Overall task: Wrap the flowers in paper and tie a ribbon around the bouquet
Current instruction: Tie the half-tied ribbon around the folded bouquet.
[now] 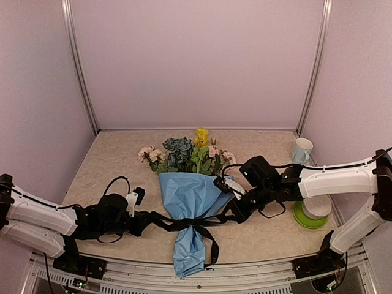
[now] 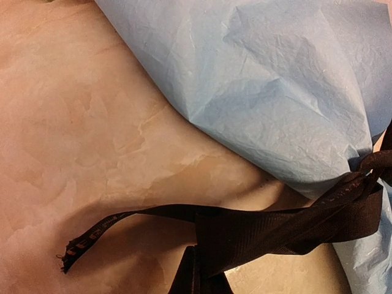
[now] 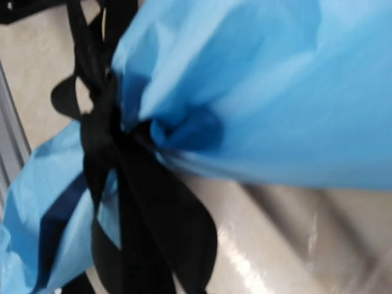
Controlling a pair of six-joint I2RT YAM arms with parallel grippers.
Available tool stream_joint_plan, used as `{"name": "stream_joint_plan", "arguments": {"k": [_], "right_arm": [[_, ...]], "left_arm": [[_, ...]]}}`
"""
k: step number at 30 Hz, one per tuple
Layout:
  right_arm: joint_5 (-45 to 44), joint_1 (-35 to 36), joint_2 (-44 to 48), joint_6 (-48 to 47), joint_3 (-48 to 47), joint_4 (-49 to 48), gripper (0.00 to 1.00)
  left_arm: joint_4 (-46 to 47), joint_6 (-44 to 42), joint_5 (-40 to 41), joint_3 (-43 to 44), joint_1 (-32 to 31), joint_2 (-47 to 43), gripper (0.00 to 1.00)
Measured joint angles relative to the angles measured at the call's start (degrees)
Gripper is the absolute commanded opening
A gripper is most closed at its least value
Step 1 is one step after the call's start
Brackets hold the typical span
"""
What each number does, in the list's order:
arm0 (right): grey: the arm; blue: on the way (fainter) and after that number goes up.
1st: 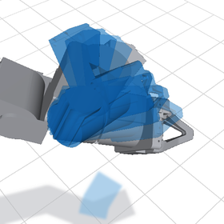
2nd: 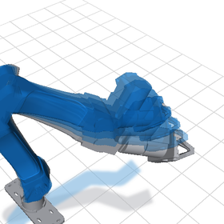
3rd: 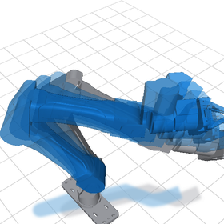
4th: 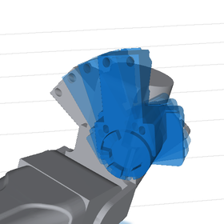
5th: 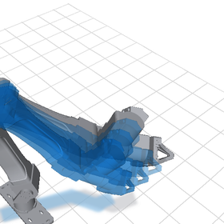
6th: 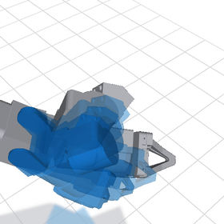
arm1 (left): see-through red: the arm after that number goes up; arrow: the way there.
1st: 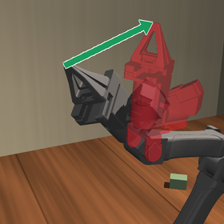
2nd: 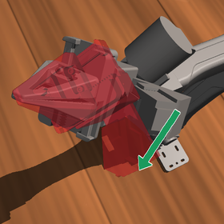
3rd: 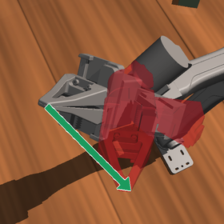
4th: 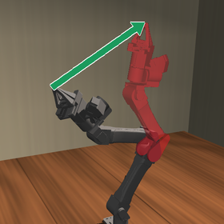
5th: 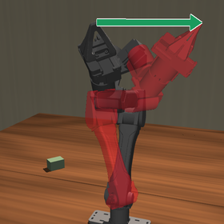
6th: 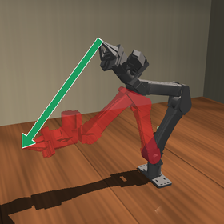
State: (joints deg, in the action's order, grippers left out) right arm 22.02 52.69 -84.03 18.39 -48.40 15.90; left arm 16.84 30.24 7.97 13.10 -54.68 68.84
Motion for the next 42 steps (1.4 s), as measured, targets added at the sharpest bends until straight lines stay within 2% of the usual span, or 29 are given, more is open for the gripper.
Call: {"name": "stream_joint_plan", "arguments": {"k": [5, 12, 29, 42], "right_arm": [[1.4, -0.5, 0.6, 1.5, 6.0, -1.7, 0.00], [3.1, -6.9, 0.4, 3.4, 12.8, -4.6, 0.00], [6.6, -15.0, -1.1, 5.1, 17.8, -10.3, 0.00], [6.1, -22.5, 3.9, 5.1, 20.1, -9.8, 0.00]], "left_arm": [[-0.9, 2.2, -0.3, 0.0, 1.6, 0.1, 0.00], [-1.0, 3.9, -1.8, -0.1, 3.3, 0.9, 0.00], [1.1, 6.3, -5.1, -1.0, 6.6, 2.6, 0.00], [4.4, 5.1, -8.7, -0.6, 7.6, 1.9, 0.00]]}}
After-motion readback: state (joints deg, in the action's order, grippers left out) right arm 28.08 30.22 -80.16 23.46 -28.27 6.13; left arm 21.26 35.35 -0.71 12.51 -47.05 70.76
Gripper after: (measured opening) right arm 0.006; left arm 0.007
